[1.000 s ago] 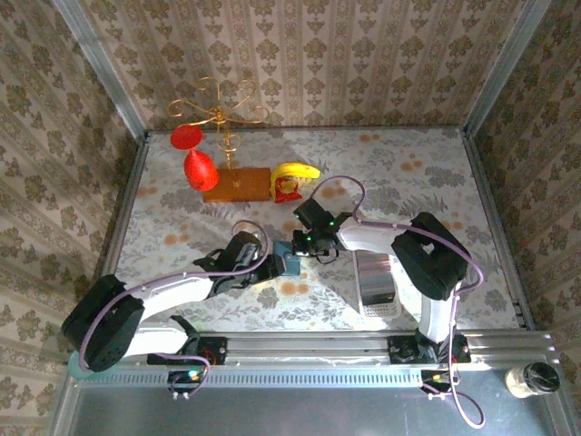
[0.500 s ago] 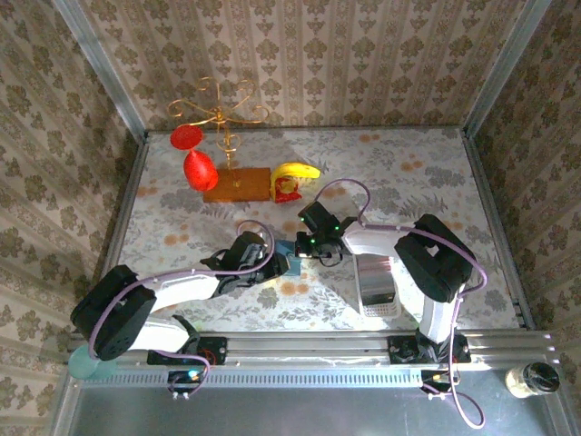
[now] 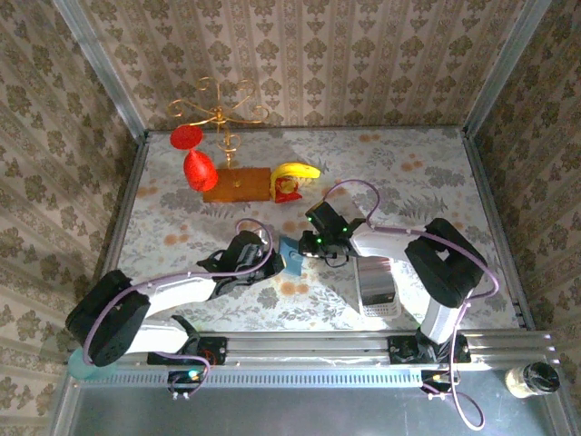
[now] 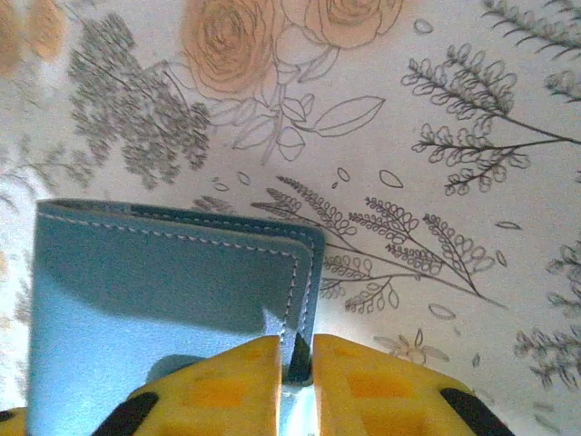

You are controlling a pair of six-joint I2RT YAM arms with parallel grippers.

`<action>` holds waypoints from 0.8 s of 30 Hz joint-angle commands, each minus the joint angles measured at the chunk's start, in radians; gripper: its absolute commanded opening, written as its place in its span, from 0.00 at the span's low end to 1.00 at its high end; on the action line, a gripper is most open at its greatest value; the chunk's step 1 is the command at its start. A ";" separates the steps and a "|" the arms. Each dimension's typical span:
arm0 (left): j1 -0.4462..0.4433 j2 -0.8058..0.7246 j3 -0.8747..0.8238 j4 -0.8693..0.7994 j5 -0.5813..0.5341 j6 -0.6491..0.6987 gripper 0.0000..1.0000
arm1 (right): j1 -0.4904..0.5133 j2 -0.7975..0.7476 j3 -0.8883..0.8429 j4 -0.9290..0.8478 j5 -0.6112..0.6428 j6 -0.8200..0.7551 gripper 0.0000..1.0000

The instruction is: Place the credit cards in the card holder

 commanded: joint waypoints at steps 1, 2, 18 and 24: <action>-0.006 -0.083 0.073 -0.166 -0.049 0.135 0.00 | -0.005 -0.118 0.001 -0.054 0.011 0.001 0.24; -0.007 -0.110 0.094 -0.225 -0.076 0.172 0.00 | -0.004 -0.147 -0.003 -0.059 0.007 0.010 0.26; -0.044 -0.288 0.160 -0.207 -0.122 0.371 0.00 | 0.066 -0.314 0.082 -0.134 -0.057 0.081 0.54; -0.058 -0.318 0.153 -0.189 -0.144 0.372 0.00 | 0.080 -0.274 0.098 -0.171 -0.044 0.079 0.53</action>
